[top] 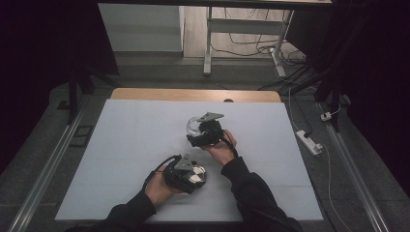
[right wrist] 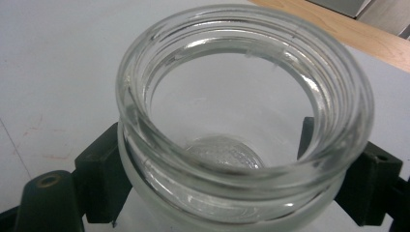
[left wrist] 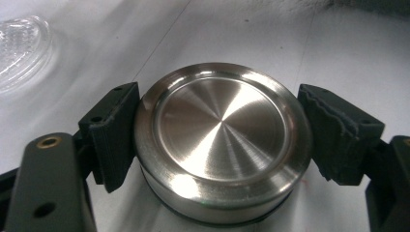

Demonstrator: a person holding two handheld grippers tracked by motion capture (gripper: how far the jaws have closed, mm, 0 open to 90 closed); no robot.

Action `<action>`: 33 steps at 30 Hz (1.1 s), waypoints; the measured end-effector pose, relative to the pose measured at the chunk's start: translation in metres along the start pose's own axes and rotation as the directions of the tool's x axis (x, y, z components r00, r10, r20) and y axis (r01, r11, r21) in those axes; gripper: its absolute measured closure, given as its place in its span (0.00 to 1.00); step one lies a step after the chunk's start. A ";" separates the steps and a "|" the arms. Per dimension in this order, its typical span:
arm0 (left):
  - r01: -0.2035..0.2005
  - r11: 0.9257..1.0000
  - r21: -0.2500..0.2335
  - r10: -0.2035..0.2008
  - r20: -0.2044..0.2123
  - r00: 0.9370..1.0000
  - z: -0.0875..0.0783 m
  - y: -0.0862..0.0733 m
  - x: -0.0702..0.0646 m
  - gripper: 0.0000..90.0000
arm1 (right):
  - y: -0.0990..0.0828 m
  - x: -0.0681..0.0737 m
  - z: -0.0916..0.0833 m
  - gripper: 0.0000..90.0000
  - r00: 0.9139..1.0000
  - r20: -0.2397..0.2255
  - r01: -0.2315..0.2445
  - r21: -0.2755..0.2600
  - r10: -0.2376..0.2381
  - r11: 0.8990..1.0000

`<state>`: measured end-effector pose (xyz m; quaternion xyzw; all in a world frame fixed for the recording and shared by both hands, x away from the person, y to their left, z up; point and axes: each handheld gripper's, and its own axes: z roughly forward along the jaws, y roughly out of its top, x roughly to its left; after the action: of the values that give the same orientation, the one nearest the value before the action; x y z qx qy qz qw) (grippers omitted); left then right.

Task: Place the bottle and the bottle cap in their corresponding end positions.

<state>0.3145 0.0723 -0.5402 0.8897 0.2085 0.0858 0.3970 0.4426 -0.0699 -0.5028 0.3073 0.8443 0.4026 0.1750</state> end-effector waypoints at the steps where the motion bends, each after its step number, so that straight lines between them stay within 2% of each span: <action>1: -0.003 1.000 0.006 0.003 -0.002 1.000 0.000 0.000 0.000 0.22 | -0.001 0.001 0.002 0.17 1.000 -0.001 -0.004 0.005 0.004 1.000; 6: 0.020 1.000 0.006 -0.020 -0.001 1.000 0.001 0.000 0.002 0.22 | -0.003 0.000 0.004 0.17 1.000 0.003 -0.001 0.009 0.001 1.000; 9: 0.017 1.000 0.023 -0.017 0.004 1.000 0.001 0.000 0.003 0.22 | -0.003 0.001 0.004 0.17 1.000 0.002 -0.001 0.006 0.001 1.000; 10: 0.008 0.999 0.053 -0.008 0.001 1.000 0.003 0.001 0.003 0.22 | -0.003 0.001 0.004 0.17 1.000 0.002 -0.002 0.006 0.002 1.000; 11: 0.004 0.998 0.063 -0.004 -0.002 1.000 0.003 0.001 0.003 0.22 | -0.003 0.000 0.004 0.16 1.000 0.001 -0.001 0.006 0.001 1.000; 16: 0.002 0.997 0.075 -0.002 -0.004 1.000 0.003 0.001 0.002 0.20 | -0.003 0.001 0.004 0.16 1.000 0.004 -0.005 0.011 0.005 1.000; 21: 0.027 0.997 0.075 -0.027 0.004 1.000 0.003 0.002 0.004 0.14 | -0.002 -0.001 0.003 0.15 0.999 -0.013 -0.035 0.000 0.035 0.999; 23: 0.021 0.996 0.089 -0.021 -0.003 1.000 0.003 0.002 0.004 0.12 | -0.001 -0.002 0.001 0.14 0.999 -0.024 -0.049 -0.013 0.048 0.999; 28: 0.025 0.996 0.084 -0.025 -0.005 1.000 0.000 0.003 0.003 0.09 | 0.003 -0.001 -0.002 0.09 0.999 -0.032 -0.044 -0.016 0.044 0.999; 33: 0.058 0.996 0.064 -0.058 -0.002 0.998 -0.006 0.002 0.005 0.05 | 0.005 0.001 -0.005 0.04 0.999 -0.037 -0.035 -0.016 0.034 0.999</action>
<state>0.3176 0.0778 -0.5349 0.8954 0.2371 0.0676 0.3708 0.4414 -0.0699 -0.4964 0.3130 0.8386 0.4181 0.1553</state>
